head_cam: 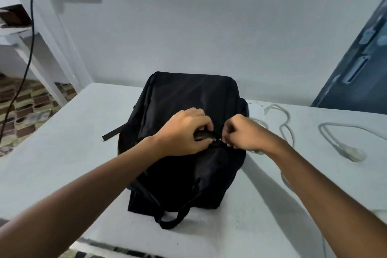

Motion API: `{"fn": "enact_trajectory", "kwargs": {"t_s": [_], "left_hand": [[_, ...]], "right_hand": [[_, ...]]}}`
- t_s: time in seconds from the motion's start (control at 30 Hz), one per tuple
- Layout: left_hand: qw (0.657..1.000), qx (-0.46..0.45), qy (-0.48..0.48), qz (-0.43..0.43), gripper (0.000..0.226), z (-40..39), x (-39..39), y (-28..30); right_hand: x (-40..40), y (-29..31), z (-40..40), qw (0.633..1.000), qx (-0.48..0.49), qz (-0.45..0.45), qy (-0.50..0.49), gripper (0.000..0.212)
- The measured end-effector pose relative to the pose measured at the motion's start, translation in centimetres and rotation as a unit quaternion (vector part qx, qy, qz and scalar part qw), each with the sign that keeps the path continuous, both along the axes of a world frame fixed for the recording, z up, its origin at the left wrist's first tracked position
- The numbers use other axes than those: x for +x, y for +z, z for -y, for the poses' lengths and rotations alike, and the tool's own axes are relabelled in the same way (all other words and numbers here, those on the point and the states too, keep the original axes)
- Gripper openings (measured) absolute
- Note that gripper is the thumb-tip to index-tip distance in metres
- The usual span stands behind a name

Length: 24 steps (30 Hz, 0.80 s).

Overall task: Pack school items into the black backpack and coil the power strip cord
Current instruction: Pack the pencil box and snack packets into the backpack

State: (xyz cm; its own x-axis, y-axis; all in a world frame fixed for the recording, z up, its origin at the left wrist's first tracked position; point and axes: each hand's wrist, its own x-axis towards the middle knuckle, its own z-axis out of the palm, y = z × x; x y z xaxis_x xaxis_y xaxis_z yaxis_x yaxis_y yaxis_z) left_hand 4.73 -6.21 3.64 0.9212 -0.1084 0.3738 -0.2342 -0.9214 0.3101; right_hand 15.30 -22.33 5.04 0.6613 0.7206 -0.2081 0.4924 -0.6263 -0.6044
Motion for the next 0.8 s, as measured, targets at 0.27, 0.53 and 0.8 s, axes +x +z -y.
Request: {"fn": "enact_trajectory", "kwargs": {"t_s": [0.27,0.53,0.8], "left_hand": [[0.999,-0.016,0.027,0.036,0.022,2.7,1.6,-0.7],[0.998,-0.017,0.03,0.052,0.023,2.6,2.2,-1.2],[0.997,-0.05,0.037,0.052,0.023,2.1,2.7,-1.1]], "right_hand": [[-1.7,-0.1,1.4,0.973,0.205,-0.049,-0.092,0.014],[-2.7,-0.9,1.3,0.957,0.257,-0.027,-0.135,0.012],[-3.3,-1.0,1.1,0.947,0.268,0.025,-0.175,0.019]]}}
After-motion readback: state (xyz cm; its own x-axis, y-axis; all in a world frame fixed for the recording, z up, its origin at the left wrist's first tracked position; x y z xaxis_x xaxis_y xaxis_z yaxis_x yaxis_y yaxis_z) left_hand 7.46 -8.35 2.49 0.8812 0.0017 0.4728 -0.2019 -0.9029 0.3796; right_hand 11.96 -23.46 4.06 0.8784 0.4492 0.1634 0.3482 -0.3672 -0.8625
